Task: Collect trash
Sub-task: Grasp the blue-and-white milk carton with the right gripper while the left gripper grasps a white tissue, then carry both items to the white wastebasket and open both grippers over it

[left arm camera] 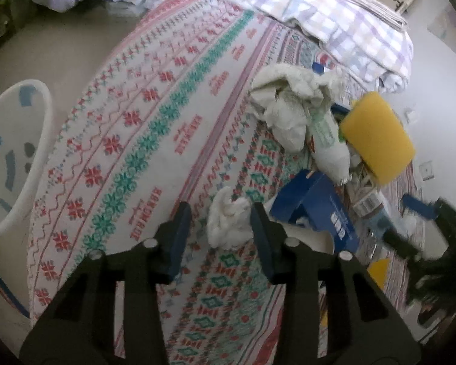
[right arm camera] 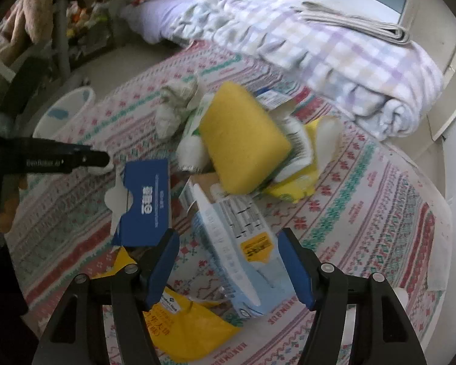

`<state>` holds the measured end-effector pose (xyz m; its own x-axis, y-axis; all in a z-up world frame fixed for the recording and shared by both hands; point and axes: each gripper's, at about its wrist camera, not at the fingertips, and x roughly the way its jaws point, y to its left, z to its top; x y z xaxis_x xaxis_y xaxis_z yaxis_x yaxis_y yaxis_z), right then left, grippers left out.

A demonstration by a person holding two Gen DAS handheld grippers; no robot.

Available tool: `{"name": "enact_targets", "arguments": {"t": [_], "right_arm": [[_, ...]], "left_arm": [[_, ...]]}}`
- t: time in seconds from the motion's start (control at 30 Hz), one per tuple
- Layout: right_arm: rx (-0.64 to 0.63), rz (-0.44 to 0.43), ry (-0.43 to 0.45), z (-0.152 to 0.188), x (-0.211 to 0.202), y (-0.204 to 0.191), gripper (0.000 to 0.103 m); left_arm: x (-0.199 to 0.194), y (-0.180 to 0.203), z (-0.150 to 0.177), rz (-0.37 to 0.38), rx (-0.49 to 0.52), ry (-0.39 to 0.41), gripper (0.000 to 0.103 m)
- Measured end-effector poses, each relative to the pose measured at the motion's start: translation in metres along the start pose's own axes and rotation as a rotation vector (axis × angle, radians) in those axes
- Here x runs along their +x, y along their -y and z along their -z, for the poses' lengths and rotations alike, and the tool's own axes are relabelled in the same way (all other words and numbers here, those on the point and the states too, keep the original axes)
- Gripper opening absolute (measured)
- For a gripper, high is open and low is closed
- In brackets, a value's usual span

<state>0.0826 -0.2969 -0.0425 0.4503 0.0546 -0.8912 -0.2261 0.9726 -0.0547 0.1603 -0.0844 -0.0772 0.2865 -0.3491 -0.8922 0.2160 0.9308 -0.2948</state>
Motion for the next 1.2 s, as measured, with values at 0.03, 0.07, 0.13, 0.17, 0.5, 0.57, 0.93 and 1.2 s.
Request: {"name": "enact_targets", "arguments": {"t": [0.03, 0.07, 0.13, 0.17, 0.5, 0.57, 0.93, 1.2], "right_arm": [[-0.011, 0.004, -0.012, 0.0, 0.004, -0.003, 0.069], [-0.024, 0.012, -0.027, 0.001, 0.009, -0.005, 0.069], [-0.048, 0.049, -0.053, 0.003, 0.02, -0.008, 0.07], [-0.056, 0.066, -0.058, 0.003, 0.022, -0.009, 0.07], [0.109, 0.008, -0.039, -0.002, 0.014, 0.027, 0.036], [0.136, -0.001, -0.029, -0.002, 0.007, 0.031, 0.035], [0.214, -0.077, 0.068, -0.007, -0.046, 0.021, 0.035], [0.173, -0.117, 0.106, -0.043, -0.052, -0.029, 0.035]], "left_arm": [[0.001, 0.001, -0.001, 0.022, -0.002, -0.012, 0.024], [0.001, 0.002, -0.001, 0.038, -0.008, -0.017, 0.022], [0.001, 0.006, 0.0, 0.02, 0.003, -0.012, 0.019], [0.0, 0.008, -0.001, 0.006, 0.016, -0.005, 0.014], [-0.023, 0.002, -0.004, 0.051, -0.011, 0.029, 0.009], [-0.031, 0.0, -0.004, 0.064, -0.014, 0.044, 0.009], [-0.077, -0.037, -0.004, 0.069, -0.063, 0.149, 0.009], [-0.111, -0.095, 0.006, -0.021, -0.111, 0.205, 0.009]]}}
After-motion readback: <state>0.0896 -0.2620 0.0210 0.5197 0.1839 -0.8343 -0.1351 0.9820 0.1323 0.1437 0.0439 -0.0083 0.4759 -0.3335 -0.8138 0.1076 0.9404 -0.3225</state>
